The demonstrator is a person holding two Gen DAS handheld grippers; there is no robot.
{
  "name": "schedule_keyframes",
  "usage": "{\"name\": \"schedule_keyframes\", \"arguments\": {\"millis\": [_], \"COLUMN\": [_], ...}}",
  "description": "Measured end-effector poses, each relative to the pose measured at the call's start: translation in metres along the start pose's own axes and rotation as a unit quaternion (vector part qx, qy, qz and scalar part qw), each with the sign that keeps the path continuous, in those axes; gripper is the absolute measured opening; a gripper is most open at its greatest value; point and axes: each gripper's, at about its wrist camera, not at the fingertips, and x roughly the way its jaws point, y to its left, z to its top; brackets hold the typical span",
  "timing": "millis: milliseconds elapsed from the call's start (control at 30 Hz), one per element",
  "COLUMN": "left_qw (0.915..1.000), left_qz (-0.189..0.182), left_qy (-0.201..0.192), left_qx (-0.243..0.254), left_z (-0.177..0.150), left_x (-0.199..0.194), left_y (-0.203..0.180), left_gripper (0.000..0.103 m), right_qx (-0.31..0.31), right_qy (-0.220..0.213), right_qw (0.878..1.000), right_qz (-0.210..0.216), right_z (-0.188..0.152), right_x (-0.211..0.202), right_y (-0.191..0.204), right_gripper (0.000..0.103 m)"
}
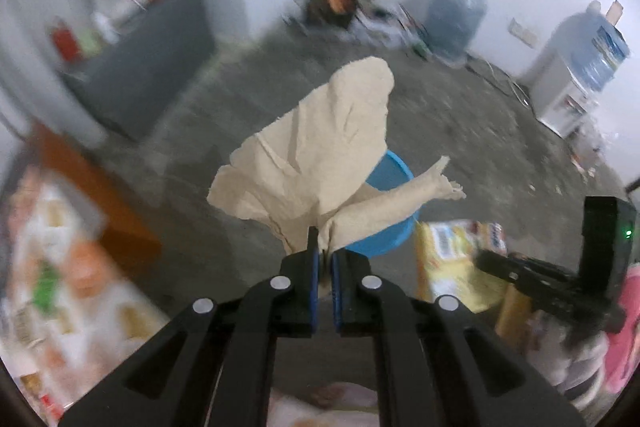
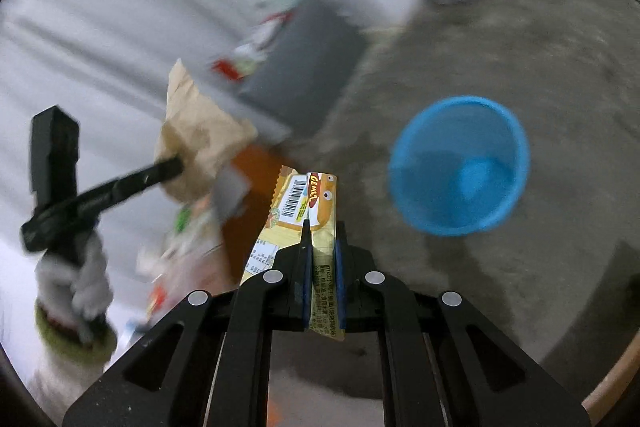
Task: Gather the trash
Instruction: 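Carry the cloth and wrapper to the blue wastebasket and release both, then reach the left gripper to the clear cup while the right grasps the plastic bag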
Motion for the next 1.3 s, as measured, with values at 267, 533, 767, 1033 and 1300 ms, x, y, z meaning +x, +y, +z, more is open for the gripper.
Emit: {"name": "schedule_keyframes", "arguments": {"millis": [267, 533, 767, 1033, 1300], "left_qw": [0.9959, 0.9979, 0.9989, 0.9988, 0.9945], "left_qz": [-0.03, -0.007, -0.026, -0.024, 0.051], "left_qy": [0.059, 0.033, 0.002, -0.041, -0.088], "left_qx": [-0.061, -0.056, -0.038, 0.014, -0.026], "left_z": [0.038, 0.051, 0.048, 0.031, -0.048], "left_x": [0.125, 0.162, 0.12, 0.022, -0.122], "left_y": [-0.004, -0.009, -0.016, -0.023, 0.057], "left_gripper": [0.007, 0.063, 0.065, 0.065, 0.073], "right_qx": [0.072, 0.087, 0.096, 0.034, -0.072], "right_qy": [0.005, 0.007, -0.007, -0.028, 0.044], "right_qw": [0.995, 0.987, 0.987, 0.996, 0.995], "right_qz": [-0.064, -0.134, -0.13, -0.072, 0.055], "right_z": [0.04, 0.058, 0.041, 0.034, 0.003], "right_x": [0.05, 0.093, 0.072, 0.027, 0.004], "right_y": [-0.05, -0.075, -0.08, -0.034, 0.052], "right_gripper": [0.011, 0.054, 0.054, 0.054, 0.064]}}
